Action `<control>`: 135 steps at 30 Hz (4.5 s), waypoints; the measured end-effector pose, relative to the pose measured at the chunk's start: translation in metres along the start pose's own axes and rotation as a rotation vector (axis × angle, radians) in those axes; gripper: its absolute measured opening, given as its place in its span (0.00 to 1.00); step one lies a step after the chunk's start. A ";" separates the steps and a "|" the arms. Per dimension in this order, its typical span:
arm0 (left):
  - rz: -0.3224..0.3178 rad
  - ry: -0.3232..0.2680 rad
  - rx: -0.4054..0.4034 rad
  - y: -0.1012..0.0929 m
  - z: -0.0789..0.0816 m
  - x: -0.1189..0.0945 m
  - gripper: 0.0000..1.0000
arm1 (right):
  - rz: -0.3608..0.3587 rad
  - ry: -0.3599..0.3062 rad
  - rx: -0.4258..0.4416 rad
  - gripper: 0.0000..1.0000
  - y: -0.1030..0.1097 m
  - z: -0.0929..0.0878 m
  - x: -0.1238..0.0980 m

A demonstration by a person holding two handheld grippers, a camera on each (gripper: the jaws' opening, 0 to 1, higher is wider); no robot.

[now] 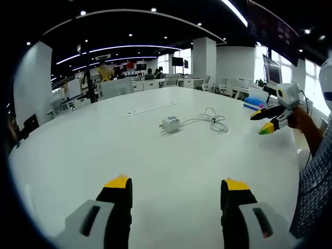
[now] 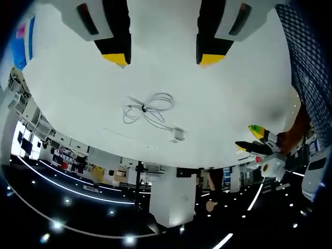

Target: Plug the desk Type‑C cable into the charger adapter.

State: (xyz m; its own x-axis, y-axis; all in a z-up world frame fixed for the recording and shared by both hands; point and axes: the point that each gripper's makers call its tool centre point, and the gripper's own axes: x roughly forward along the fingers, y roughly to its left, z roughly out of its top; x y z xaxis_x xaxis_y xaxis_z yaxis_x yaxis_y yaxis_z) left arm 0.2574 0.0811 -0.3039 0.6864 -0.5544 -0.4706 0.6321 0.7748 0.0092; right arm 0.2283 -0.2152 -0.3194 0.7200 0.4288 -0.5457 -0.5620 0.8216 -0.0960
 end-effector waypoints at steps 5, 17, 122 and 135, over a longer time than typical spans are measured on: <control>-0.011 -0.012 -0.005 -0.002 0.001 0.001 0.70 | -0.005 -0.008 0.010 0.52 -0.001 0.001 -0.001; -0.011 -0.002 -0.007 -0.001 -0.002 0.004 0.69 | -0.003 0.002 0.011 0.51 -0.002 -0.005 0.001; -0.073 -0.041 0.087 -0.031 -0.006 0.014 0.70 | 0.009 0.014 0.004 0.46 0.006 -0.020 0.003; -0.075 -0.030 0.101 -0.033 -0.011 0.013 0.72 | 0.025 0.005 0.005 0.46 0.009 -0.018 0.005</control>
State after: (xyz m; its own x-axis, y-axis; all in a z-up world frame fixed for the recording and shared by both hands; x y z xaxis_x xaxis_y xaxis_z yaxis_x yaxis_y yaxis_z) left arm 0.2408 0.0517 -0.3203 0.6452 -0.6200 -0.4465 0.7143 0.6968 0.0646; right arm 0.2192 -0.2127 -0.3379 0.7038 0.4474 -0.5518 -0.5779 0.8124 -0.0784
